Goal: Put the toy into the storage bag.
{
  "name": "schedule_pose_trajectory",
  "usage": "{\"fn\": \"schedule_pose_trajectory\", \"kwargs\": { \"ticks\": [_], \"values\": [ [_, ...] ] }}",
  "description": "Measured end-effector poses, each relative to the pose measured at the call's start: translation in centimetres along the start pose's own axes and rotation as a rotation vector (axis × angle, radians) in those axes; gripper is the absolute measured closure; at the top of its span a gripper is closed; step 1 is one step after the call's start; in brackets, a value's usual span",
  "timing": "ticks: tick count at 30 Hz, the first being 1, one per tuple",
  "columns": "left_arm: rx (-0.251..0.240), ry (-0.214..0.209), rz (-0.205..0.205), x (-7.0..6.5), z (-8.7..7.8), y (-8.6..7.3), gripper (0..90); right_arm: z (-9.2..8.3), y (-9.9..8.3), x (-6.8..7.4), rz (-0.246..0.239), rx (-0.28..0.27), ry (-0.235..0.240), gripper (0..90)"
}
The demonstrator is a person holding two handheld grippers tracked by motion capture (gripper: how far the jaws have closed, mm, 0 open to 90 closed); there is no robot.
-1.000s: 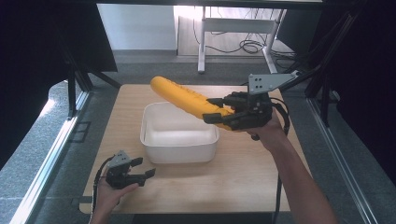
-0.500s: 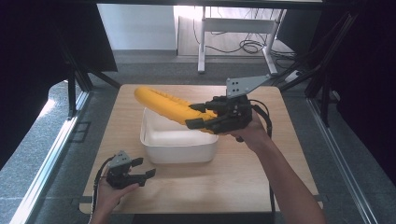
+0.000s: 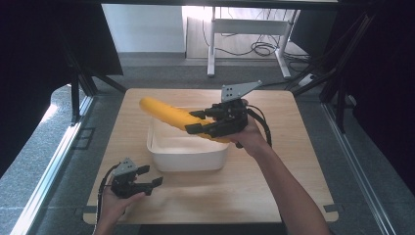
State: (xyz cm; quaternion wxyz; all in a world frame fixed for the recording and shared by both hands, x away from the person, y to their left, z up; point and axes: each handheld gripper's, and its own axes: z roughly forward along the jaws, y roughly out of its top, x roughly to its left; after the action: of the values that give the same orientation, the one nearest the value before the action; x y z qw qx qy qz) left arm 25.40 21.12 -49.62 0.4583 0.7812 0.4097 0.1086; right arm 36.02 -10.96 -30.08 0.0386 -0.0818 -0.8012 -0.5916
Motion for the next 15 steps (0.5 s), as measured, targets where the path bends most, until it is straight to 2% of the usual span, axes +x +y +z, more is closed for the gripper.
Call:
{"fn": "schedule_pose_trajectory", "kwargs": {
  "ticks": [6,10,11,13,15],
  "values": [
    [0.001,0.001,-0.001,-0.1,0.0,0.0,26.4,0.7,-0.4,-0.9,0.005,0.007,-0.006,51.2],
    [0.002,0.000,0.004,-0.1,0.1,0.0,26.4,1.2,-1.2,-1.5,-0.014,0.044,-0.081,49.8],
    [0.002,-0.001,0.002,-0.2,0.1,0.0,26.4,1.3,-1.5,-1.7,-0.014,0.034,-0.098,49.5],
    [0.004,-0.001,0.007,-0.2,0.1,0.0,26.4,1.1,-1.7,-2.2,-0.007,0.013,-0.097,49.3],
    [0.005,-0.002,0.007,-0.2,0.2,0.0,26.4,0.8,-1.8,-2.3,-0.009,0.003,-0.120,49.5]
  ]
}}
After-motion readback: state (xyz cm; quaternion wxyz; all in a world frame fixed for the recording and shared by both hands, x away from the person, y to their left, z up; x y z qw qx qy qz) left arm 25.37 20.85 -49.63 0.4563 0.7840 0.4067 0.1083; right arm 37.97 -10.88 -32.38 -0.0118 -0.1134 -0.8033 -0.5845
